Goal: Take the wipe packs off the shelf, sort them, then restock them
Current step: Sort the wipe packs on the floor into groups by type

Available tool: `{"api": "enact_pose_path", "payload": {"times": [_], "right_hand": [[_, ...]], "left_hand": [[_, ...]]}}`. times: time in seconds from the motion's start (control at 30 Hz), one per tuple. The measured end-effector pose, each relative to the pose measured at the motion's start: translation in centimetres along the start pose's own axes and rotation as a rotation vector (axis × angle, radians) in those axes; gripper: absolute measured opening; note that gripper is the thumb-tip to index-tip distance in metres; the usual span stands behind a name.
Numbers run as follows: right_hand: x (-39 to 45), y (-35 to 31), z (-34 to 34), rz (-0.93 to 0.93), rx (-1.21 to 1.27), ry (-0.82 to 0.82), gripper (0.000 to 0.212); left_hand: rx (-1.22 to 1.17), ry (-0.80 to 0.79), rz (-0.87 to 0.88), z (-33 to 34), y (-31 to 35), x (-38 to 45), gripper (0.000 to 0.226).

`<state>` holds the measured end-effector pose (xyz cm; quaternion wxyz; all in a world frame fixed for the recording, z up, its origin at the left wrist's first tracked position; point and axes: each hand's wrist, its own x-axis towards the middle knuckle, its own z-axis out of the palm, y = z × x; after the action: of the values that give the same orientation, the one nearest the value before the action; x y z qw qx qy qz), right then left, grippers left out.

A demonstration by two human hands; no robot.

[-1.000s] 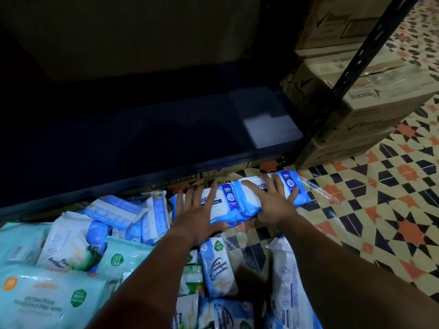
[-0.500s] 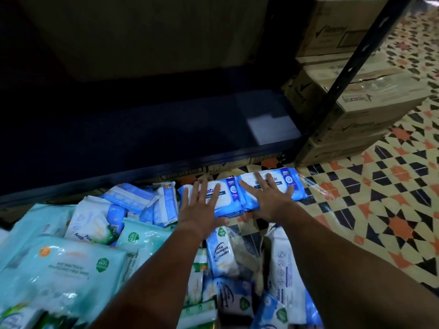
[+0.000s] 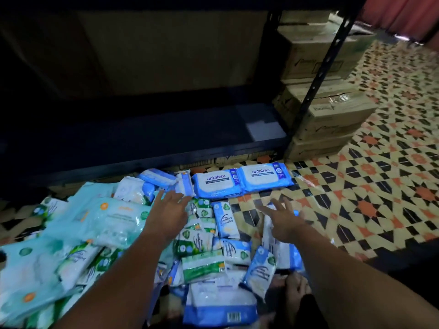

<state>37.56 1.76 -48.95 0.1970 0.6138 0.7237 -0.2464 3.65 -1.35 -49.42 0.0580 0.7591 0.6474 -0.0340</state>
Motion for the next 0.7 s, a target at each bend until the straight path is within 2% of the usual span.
{"api": "enact_pose_path", "payload": {"times": [0.17,0.33,0.47,0.57,0.7], "right_hand": [[-1.7,-0.4,2.5,0.125,0.242,0.032,0.086],[-0.9,0.3,4.4,0.12,0.098,-0.009,0.076],[-1.2,0.0,5.4,0.182,0.179,0.078,0.096],[-2.1,-0.9,6.0,0.358,0.279,0.198,0.112],[-1.2,-1.5,6.7,0.4,0.359,0.217,0.112]], "left_hand": [[0.02,-0.008,-0.026,0.0,-0.6,-4.0,0.047],[0.035,-0.023,-0.034,-0.1,-0.6,-5.1,0.049],[0.053,-0.065,-0.035,0.1,0.1,-5.1,0.056],[0.073,-0.083,-0.049,0.1,0.3,-5.0,0.056],[0.073,-0.082,-0.048,0.6,-0.2,-5.0,0.066]]}}
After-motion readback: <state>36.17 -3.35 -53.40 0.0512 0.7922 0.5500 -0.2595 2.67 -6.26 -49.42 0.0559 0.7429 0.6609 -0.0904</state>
